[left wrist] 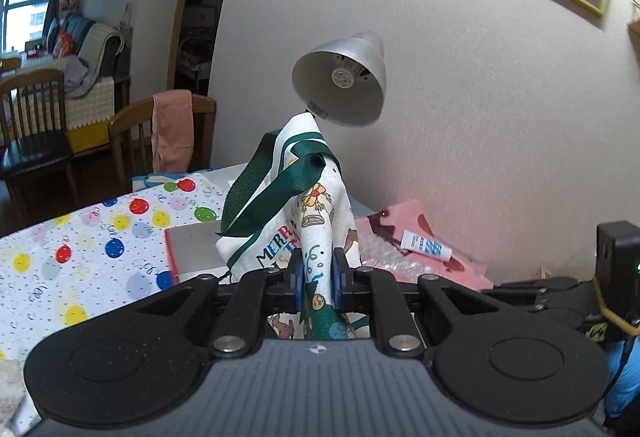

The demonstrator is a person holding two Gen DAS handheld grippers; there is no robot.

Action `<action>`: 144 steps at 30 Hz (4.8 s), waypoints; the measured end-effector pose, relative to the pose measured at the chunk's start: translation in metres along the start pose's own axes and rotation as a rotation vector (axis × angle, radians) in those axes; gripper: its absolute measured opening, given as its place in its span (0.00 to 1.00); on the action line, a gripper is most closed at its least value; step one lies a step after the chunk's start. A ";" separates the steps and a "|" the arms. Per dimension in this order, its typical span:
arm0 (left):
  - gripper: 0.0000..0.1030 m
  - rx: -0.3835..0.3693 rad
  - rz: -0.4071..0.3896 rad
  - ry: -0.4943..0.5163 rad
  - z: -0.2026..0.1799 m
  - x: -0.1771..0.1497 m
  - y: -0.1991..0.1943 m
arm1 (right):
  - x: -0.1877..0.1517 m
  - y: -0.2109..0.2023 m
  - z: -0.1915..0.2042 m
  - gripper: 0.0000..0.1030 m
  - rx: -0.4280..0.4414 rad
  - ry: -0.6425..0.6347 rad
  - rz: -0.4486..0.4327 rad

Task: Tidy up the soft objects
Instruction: 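Carry the tote bag and bubble wrap with both grippers over the red box, then lower the tote bag and bubble wrap into the red box and open both grippers, then move both grippers back to the items on the polka-dot table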

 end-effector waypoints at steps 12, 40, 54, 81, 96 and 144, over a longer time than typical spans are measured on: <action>0.13 0.046 0.042 -0.007 0.010 0.028 0.081 | 0.032 0.060 -0.034 0.10 -0.005 -0.018 0.069; 0.13 0.183 0.390 -0.026 0.047 -0.041 0.225 | 0.039 0.214 -0.070 0.14 0.007 -0.015 0.341; 0.13 0.218 0.497 0.013 0.044 -0.067 0.245 | 0.024 0.209 -0.071 0.36 0.040 -0.065 0.366; 0.14 0.215 0.297 -0.009 0.022 -0.047 0.165 | 0.043 0.120 -0.032 0.71 0.128 -0.178 0.161; 0.14 0.157 0.105 0.041 0.017 -0.055 0.045 | 0.029 0.041 0.026 0.81 0.172 -0.163 -0.010; 1.00 0.073 0.222 0.176 0.235 -0.192 -0.105 | -0.090 0.121 0.260 0.98 0.363 -0.289 0.210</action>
Point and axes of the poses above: each gripper's, at about its wrist camera, not at the fingertips, and y roughly the way its jaws point, z to its left, x to its top, the point moved 2 cm from there along y, roughly the way its jaws point, and after that the axes turned 7 degrees about x, right-handed, at the moved point
